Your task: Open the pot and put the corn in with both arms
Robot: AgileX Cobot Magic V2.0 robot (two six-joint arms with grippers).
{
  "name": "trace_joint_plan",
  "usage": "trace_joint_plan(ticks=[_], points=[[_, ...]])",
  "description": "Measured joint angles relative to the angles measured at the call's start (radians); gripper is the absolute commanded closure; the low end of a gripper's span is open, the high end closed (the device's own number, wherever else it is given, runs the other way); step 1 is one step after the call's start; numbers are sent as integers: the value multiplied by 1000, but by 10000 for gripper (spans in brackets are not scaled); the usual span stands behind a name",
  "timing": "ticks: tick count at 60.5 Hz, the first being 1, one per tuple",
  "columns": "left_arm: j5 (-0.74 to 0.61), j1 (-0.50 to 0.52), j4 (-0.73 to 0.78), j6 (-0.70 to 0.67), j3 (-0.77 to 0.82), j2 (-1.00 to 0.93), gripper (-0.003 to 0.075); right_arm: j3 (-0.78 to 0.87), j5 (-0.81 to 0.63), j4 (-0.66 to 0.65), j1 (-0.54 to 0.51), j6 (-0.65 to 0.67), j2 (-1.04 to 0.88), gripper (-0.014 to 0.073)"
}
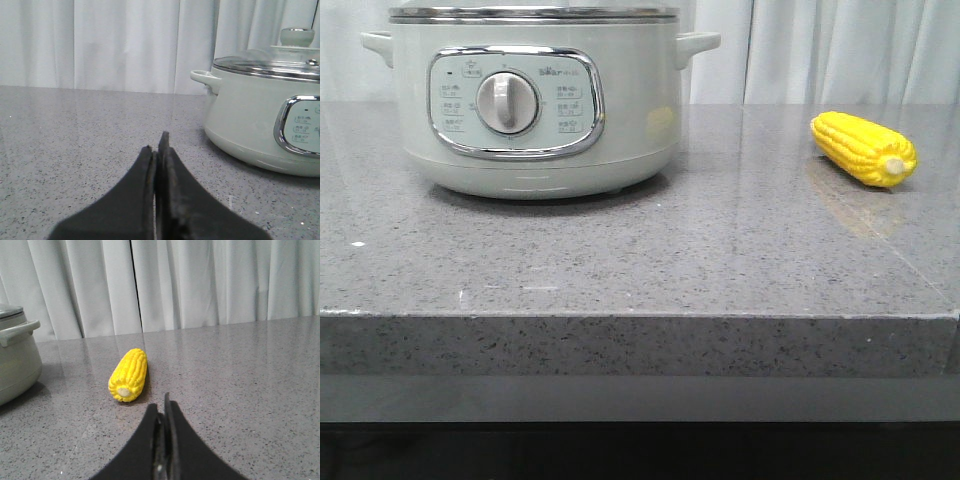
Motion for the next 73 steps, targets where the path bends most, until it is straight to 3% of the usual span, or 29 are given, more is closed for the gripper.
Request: trace_joint_plan(ticks=[61, 73], points=[[0, 0, 0, 0, 0, 0, 741, 0, 0, 0, 0, 0, 0, 661], [-51, 0, -5, 0, -4, 0, 741, 0, -44, 0, 0, -2, 0, 661]])
